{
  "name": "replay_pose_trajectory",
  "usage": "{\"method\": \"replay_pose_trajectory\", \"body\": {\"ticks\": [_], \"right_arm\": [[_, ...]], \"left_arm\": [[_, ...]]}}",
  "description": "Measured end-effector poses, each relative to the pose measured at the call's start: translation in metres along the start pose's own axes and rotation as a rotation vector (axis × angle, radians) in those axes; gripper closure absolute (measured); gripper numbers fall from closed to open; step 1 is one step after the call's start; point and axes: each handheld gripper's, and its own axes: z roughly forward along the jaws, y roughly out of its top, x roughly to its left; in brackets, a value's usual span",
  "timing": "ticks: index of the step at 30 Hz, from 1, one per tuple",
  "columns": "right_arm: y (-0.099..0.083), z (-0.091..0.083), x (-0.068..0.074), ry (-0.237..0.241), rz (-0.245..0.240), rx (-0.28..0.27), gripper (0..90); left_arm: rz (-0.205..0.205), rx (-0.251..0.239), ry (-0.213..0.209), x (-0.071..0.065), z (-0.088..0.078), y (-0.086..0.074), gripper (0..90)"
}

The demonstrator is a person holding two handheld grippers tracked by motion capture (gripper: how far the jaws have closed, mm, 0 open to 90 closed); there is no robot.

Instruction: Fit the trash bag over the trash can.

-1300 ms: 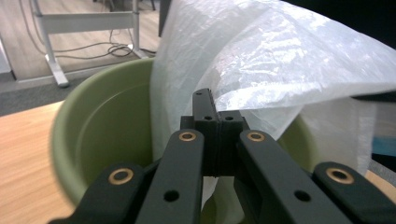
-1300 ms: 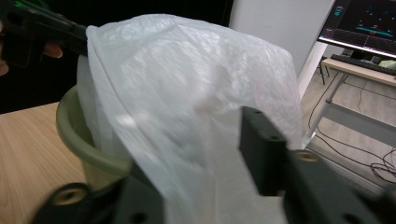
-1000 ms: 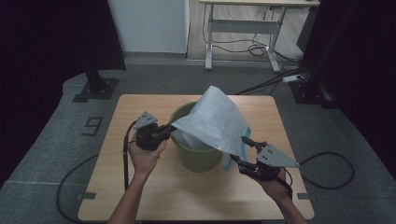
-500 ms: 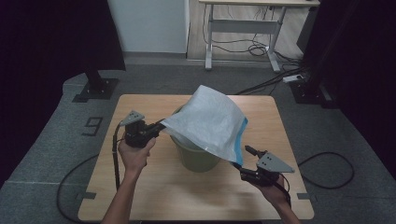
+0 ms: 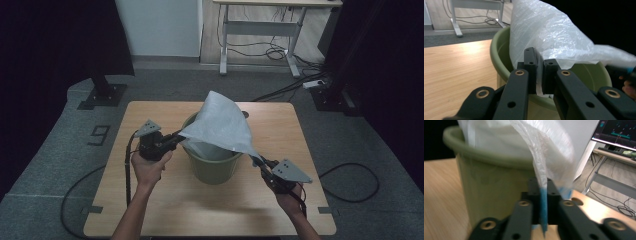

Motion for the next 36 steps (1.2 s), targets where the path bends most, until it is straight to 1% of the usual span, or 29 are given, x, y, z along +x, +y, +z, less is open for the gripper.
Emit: {"method": "replay_pose_trajectory", "body": {"ticks": [1,2,3,4,5,7,9,11,12,15,18,23,27,32,36], "right_arm": [[0.003,-0.002,-0.003,-0.010,-0.002,0.000,88.2],[0.006,-0.003,-0.005,-0.019,0.004,-0.001,88.3],[0.009,-0.005,-0.008,-0.021,0.009,-0.007,88.4],[0.012,-0.006,-0.009,-0.027,0.009,-0.010,88.4],[0.014,-0.008,-0.011,-0.035,0.005,-0.009,88.5],[0.019,-0.010,-0.013,-0.046,0.003,-0.011,88.4],[0.024,-0.011,-0.014,-0.058,-0.010,-0.016,88.5],[0.029,-0.013,-0.014,-0.068,-0.019,-0.018,88.5],[0.031,-0.014,-0.014,-0.070,-0.025,-0.019,88.5],[0.036,-0.016,-0.016,-0.084,-0.036,-0.019,88.5],[0.039,-0.018,-0.019,-0.091,-0.034,-0.022,88.5],[0.044,-0.020,-0.018,-0.090,-0.055,-0.023,88.5],[0.045,-0.020,-0.014,-0.070,-0.073,-0.027,88.5],[0.046,-0.018,-0.010,-0.040,-0.064,-0.036,88.5],[0.049,-0.016,-0.002,-0.012,-0.076,-0.046,88.5]], "left_arm": [[0.006,0.001,-0.004,-0.001,0.001,0.000,82.4],[0.013,0.000,-0.017,-0.002,0.001,0.001,80.7],[0.025,0.009,-0.035,-0.004,0.002,0.001,76.5],[0.045,0.021,-0.047,-0.006,0.002,0.002,70.2],[0.073,0.016,-0.044,-0.010,0.002,0.003,63.6],[0.124,-0.003,-0.013,-0.020,0.000,0.004,54.5],[0.150,-0.019,0.005,-0.027,-0.003,0.007,45.2],[0.177,-0.034,0.039,-0.035,-0.005,0.011,39.4],[0.184,-0.040,0.049,-0.037,-0.006,0.013,37.0],[0.193,-0.056,0.057,-0.042,-0.010,0.018,31.5],[0.197,-0.055,0.043,-0.044,-0.009,0.021,30.3],[0.216,-0.041,0.027,-0.051,-0.004,0.023,29.2],[0.231,-0.033,0.010,-0.055,-0.001,0.025,28.6],[0.233,-0.016,0.004,-0.058,0.007,0.027,35.8],[0.238,-0.006,-0.004,-0.061,0.013,0.027,36.3]]}}
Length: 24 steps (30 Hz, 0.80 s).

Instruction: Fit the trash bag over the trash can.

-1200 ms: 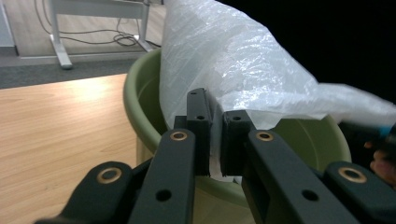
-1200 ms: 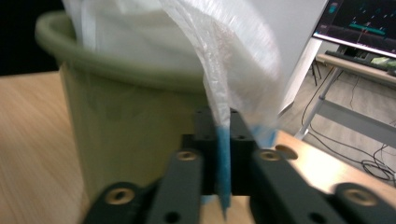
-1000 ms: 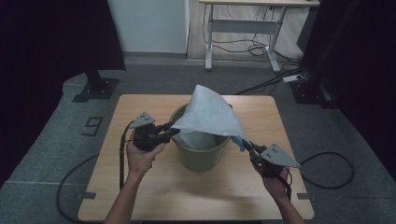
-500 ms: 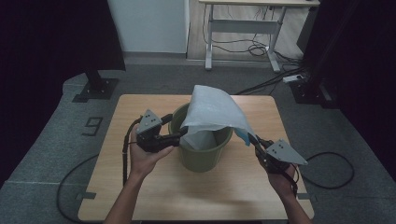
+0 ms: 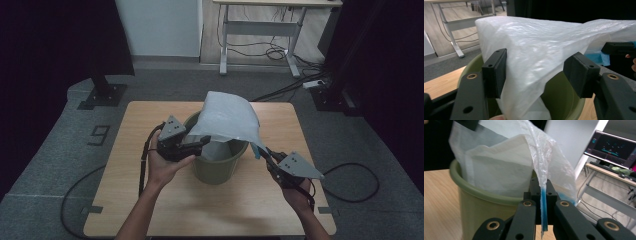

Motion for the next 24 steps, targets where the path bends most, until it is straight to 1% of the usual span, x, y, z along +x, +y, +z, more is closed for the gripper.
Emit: {"method": "replay_pose_trajectory", "body": {"ticks": [2,3,4,5,6,8,10,12,16,17,20,22,24], "right_arm": [[0.000,0.002,0.004,0.016,0.001,-0.005,88.5],[0.000,0.003,0.006,0.024,-0.001,-0.005,88.5],[-0.001,0.004,0.008,0.029,-0.003,-0.004,88.5],[-0.001,0.004,0.009,0.034,0.000,-0.007,88.5],[-0.001,0.004,0.009,0.042,0.007,-0.010,88.5],[-0.001,0.004,0.010,0.058,0.023,-0.016,88.5],[-0.001,0.003,0.011,0.070,0.030,-0.018,88.5],[-0.001,0.002,0.012,0.084,0.035,-0.026,88.4],[-0.001,-0.001,0.016,0.111,0.037,-0.044,88.1],[-0.001,-0.002,0.017,0.124,0.038,-0.049,85.5],[-0.005,-0.004,0.025,0.176,0.040,-0.056,66.1],[-0.009,-0.006,0.029,0.177,0.040,-0.051,57.6],[-0.016,-0.011,0.029,0.175,0.044,-0.042,52.3]], "left_arm": [[0.007,0.004,0.004,-0.001,0.001,0.000,38.1],[0.015,0.000,0.014,-0.002,0.001,-0.001,42.6],[0.020,-0.006,0.022,-0.003,0.000,-0.001,48.9],[0.019,-0.009,0.013,-0.002,-0.001,-0.002,55.5],[0.011,-0.013,-0.003,0.000,-0.002,-0.002,62.5],[-0.012,-0.022,-0.029,0.005,-0.004,-0.004,73.6],[-0.031,-0.029,-0.040,0.010,-0.007,-0.006,81.8],[-0.050,-0.039,-0.047,0.015,-0.011,-0.008,87.0],[-0.099,-0.066,-0.064,0.026,-0.019,-0.015,89.1],[-0.102,-0.067,-0.065,0.029,-0.022,-0.016,89.1],[-0.099,-0.071,-0.067,0.036,-0.029,-0.022,89.1],[-0.106,-0.073,-0.064,0.042,-0.034,-0.027,89.1],[-0.123,-0.078,-0.060,0.050,-0.040,-0.032,89.1]]}}
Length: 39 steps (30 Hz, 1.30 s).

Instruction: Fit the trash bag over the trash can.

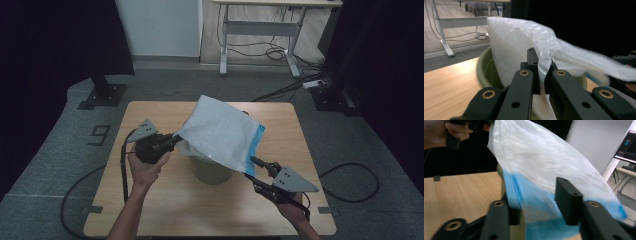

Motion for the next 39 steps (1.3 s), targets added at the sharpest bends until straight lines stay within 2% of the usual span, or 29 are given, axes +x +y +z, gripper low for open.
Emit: {"method": "replay_pose_trajectory", "body": {"ticks": [4,9,12,19,22,26,27,29,30,33,35,39], "right_arm": [[-0.014,-0.009,-0.006,-0.038,0.016,0.030,47.6],[-0.024,-0.008,-0.026,-0.109,0.046,0.070,45.2],[-0.024,0.001,-0.042,-0.154,0.068,0.086,45.1],[-0.028,0.028,-0.079,-0.224,0.095,0.118,45.4],[-0.030,0.038,-0.093,-0.231,0.126,0.116,45.7],[-0.035,0.051,-0.106,-0.201,0.188,0.101,47.3],[-0.037,0.053,-0.109,-0.189,0.204,0.095,50.4],[-0.038,0.056,-0.112,-0.150,0.223,0.071,62.0],[-0.037,0.056,-0.113,-0.145,0.219,0.061,70.3],[-0.031,0.052,-0.114,-0.166,0.219,0.051,85.1],[-0.026,0.046,-0.115,-0.182,0.216,0.039,88.3],[-0.012,0.029,-0.119,-0.222,0.197,0.018,88.5]], "left_arm": [[-0.040,-0.010,0.007,0.017,-0.010,-0.007,89.1],[-0.060,-0.016,-0.006,0.031,-0.017,-0.014,89.0],[-0.061,-0.014,-0.003,0.034,-0.017,-0.015,89.0],[-0.072,-0.019,-0.012,0.035,-0.010,-0.013,88.9],[-0.079,-0.016,-0.012,0.036,-0.007,-0.013,88.9],[-0.084,-0.013,-0.014,0.037,-0.004,-0.013,88.9],[-0.085,-0.012,-0.013,0.037,-0.003,-0.013,88.9],[-0.088,-0.007,-0.013,0.037,0.001,-0.013,88.9],[-0.091,-0.006,-0.014,0.037,0.003,-0.013,88.9],[-0.092,-0.003,-0.026,0.035,0.012,-0.011,88.9],[-0.082,0.005,-0.035,0.030,0.020,-0.009,88.9],[-0.070,0.018,-0.045,0.023,0.034,-0.004,88.9]]}}
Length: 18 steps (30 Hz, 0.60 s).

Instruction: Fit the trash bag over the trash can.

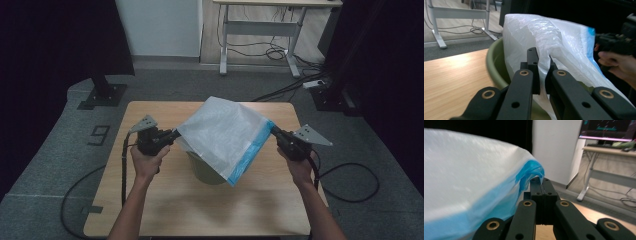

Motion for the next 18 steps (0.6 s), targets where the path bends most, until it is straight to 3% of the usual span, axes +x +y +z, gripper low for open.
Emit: {"method": "replay_pose_trajectory", "body": {"ticks": [4,9,13,16,18], "right_arm": [[0.011,-0.014,-0.003,-0.032,-0.014,-0.030,88.6],[0.016,-0.028,-0.006,-0.054,-0.013,-0.052,88.6],[0.015,-0.030,-0.006,-0.053,-0.021,-0.050,88.6],[0.013,-0.029,-0.005,-0.059,-0.025,-0.046,88.6],[0.012,-0.027,-0.005,-0.073,-0.026,-0.033,88.6]], "left_arm": [[-0.003,0.005,-0.019,-0.006,0.014,0.004,89.0],[0.028,0.037,-0.028,-0.012,0.022,0.005,87.2],[0.043,0.052,-0.039,-0.013,0.013,0.002,73.9],[0.054,0.061,-0.021,-0.014,0.002,-0.001,63.6],[0.039,0.052,-0.034,-0.014,-0.007,-0.001,55.8]]}}
